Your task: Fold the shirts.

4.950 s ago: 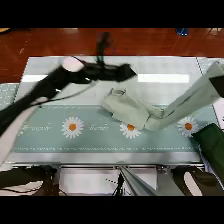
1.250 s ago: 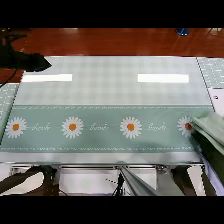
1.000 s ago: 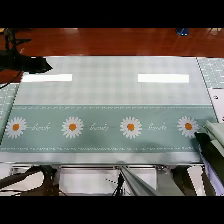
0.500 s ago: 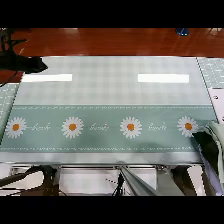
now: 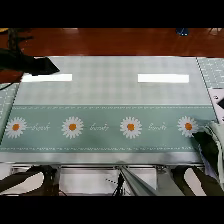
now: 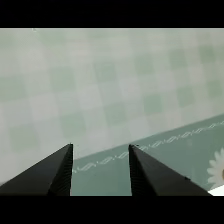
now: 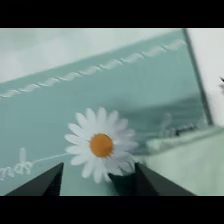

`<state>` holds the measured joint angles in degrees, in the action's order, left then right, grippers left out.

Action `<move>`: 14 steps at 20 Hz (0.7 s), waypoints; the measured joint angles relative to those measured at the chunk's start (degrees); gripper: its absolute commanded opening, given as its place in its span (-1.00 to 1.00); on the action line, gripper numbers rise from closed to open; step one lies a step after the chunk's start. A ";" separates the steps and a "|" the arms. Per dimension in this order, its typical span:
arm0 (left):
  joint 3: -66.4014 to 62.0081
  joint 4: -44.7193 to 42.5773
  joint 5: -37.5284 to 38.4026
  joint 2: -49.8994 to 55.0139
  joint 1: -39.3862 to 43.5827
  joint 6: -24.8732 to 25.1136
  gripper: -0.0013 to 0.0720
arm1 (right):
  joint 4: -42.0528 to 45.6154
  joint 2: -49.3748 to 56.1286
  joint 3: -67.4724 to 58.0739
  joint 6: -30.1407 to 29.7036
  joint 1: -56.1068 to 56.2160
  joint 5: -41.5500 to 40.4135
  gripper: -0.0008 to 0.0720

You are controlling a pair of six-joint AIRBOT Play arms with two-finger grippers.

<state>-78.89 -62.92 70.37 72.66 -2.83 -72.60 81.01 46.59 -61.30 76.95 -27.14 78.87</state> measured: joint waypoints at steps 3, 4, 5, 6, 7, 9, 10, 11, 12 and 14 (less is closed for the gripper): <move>0.00 -10.56 2.19 -3.39 7.67 -5.44 1.00 | 0.72 0.00 0.00 3.63 11.43 -4.15 0.67; 0.00 -12.68 2.75 -3.98 10.01 -7.26 1.00 | 1.36 0.00 0.00 4.57 13.86 -5.22 0.67; 0.13 -14.60 3.80 -4.37 12.24 -9.05 0.99 | 1.75 0.04 0.00 5.46 15.96 -5.97 0.67; 0.44 -16.90 4.59 -4.61 14.75 -11.17 0.65 | 2.23 0.15 0.00 6.23 17.66 -6.47 0.67; 0.74 -19.76 5.35 -4.90 17.33 -13.57 0.44 | 2.78 0.33 0.00 6.75 18.97 -6.51 0.67; 1.22 -27.69 6.56 -5.40 23.26 -18.97 0.47 | 3.50 0.94 0.00 7.48 21.24 -5.25 0.67; 1.33 -30.91 6.80 -5.62 25.79 -21.14 0.56 | 4.31 1.29 0.00 7.80 22.12 -4.20 0.67; 1.49 -33.62 7.26 -5.73 28.13 -23.06 1.00 | 5.07 1.73 0.00 8.20 22.84 -3.08 0.67; 1.64 -35.47 7.43 -5.73 29.88 -24.74 1.00 | 5.92 2.10 0.00 8.48 23.28 -2.12 0.67; 1.81 -38.36 7.63 -5.42 32.17 -27.58 1.00 | 6.86 2.67 0.00 8.92 23.91 -0.52 0.69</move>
<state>-77.08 -101.27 78.00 67.24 29.34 -100.18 87.88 49.25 -61.30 85.86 -3.22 78.35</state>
